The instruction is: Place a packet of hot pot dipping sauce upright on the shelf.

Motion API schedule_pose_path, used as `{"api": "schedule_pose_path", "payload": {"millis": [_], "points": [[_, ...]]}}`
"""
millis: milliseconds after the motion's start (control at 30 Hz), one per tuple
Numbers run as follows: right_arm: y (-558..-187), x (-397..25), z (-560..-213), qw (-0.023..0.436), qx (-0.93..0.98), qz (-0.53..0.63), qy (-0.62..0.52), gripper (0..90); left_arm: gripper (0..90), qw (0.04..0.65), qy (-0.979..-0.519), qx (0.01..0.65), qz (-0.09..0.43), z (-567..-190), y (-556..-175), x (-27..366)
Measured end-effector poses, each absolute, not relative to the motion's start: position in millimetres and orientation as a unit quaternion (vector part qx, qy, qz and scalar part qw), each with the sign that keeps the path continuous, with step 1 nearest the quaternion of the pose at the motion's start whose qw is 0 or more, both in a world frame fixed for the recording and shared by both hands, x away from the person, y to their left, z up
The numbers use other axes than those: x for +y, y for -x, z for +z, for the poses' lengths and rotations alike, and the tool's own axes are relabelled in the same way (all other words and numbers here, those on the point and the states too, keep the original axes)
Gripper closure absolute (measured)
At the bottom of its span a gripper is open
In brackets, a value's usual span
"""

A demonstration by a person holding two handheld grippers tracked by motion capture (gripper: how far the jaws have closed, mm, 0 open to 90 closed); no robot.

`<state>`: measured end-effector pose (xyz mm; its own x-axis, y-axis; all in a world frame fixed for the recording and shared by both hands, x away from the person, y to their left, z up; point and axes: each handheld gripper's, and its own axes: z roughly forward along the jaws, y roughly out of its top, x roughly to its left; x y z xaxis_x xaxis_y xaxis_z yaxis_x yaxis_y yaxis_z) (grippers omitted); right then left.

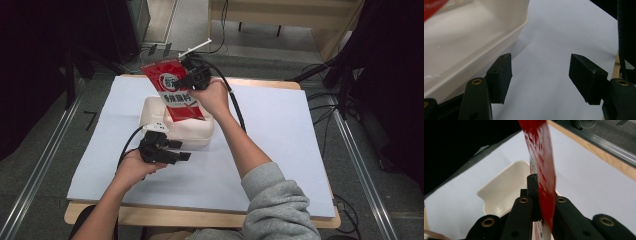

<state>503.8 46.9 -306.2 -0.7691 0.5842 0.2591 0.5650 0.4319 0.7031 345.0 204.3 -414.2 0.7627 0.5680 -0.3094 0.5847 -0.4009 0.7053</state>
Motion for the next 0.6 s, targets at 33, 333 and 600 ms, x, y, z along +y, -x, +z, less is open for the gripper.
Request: {"api": "schedule_pose_path", "payload": {"millis": [33, 333, 600], "points": [[-504.7, 47.4, -312.3, 0.011, 0.848, 0.407, -0.339, 90.0, 36.0, 0.423, -0.838, 0.345, -0.008, -414.1, -345.0, 204.0], [-518.3, 23.5, -334.1, 0.015, 0.834, 0.421, -0.355, 90.0, 35.9, 0.421, -0.840, 0.343, -0.011, -414.2, -344.3, 202.6], [-525.0, 10.2, -352.5, 0.010, 0.835, 0.397, -0.380, 85.8, 36.0, 0.422, -0.839, 0.344, -0.012, -414.4, -344.4, 201.7]]}}
